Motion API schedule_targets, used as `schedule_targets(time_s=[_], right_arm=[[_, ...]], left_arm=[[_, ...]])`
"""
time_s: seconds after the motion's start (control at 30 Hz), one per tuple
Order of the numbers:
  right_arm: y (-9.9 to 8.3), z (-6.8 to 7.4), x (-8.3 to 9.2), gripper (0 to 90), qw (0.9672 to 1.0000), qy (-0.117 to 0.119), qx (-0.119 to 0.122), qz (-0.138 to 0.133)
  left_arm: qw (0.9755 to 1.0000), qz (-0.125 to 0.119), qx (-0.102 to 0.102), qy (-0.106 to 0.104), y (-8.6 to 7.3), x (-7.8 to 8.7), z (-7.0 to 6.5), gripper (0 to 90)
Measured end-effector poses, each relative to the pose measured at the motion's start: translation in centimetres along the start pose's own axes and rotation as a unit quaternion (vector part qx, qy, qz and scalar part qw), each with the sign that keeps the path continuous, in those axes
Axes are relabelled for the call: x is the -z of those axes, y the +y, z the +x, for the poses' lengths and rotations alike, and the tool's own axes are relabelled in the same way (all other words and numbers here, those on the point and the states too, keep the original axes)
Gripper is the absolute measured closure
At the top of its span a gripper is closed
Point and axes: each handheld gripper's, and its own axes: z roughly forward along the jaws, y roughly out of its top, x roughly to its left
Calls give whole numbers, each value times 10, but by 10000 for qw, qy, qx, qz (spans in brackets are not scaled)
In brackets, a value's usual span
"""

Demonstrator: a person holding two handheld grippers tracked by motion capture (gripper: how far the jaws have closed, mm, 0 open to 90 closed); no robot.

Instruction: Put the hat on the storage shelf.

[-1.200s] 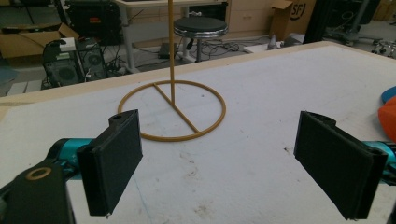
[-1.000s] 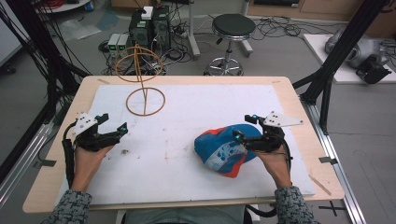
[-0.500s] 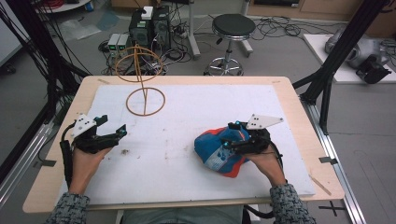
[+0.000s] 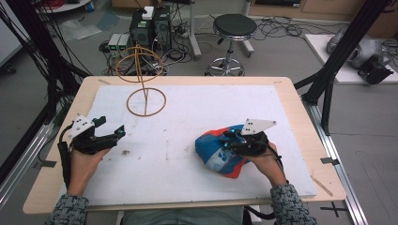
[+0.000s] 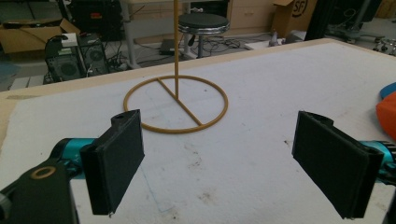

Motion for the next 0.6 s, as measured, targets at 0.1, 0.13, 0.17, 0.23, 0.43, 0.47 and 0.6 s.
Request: schedule_targets(time_s=[0.1, 0.13, 0.17, 0.23, 0.43, 0.47, 0.6], right_arm=[[-1, 1, 1, 726, 10000, 31, 38, 35], [-1, 1, 1, 752, 10000, 42, 49, 52], [-1, 1, 1, 752, 10000, 42, 49, 52], [-1, 1, 2, 838, 10000, 4, 62, 57], [0, 2, 3, 889, 9999, -27, 155, 13], [0, 2, 3, 891, 9999, -24, 153, 19], [2, 3, 4, 894, 9998, -89, 171, -13]], left_arm=[[10000, -8, -1, -2, 0, 0, 0, 169], [10000, -12, 4, -3, 0, 0, 0, 169], [10000, -11, 4, -2, 0, 0, 0, 169], [10000, 11, -6, 10, 0, 0, 0, 169], [10000, 13, -6, 11, 0, -1, 0, 169], [10000, 23, -18, 11, 0, -1, 1, 169], [10000, 33, -22, 10, 0, -1, 1, 169]])
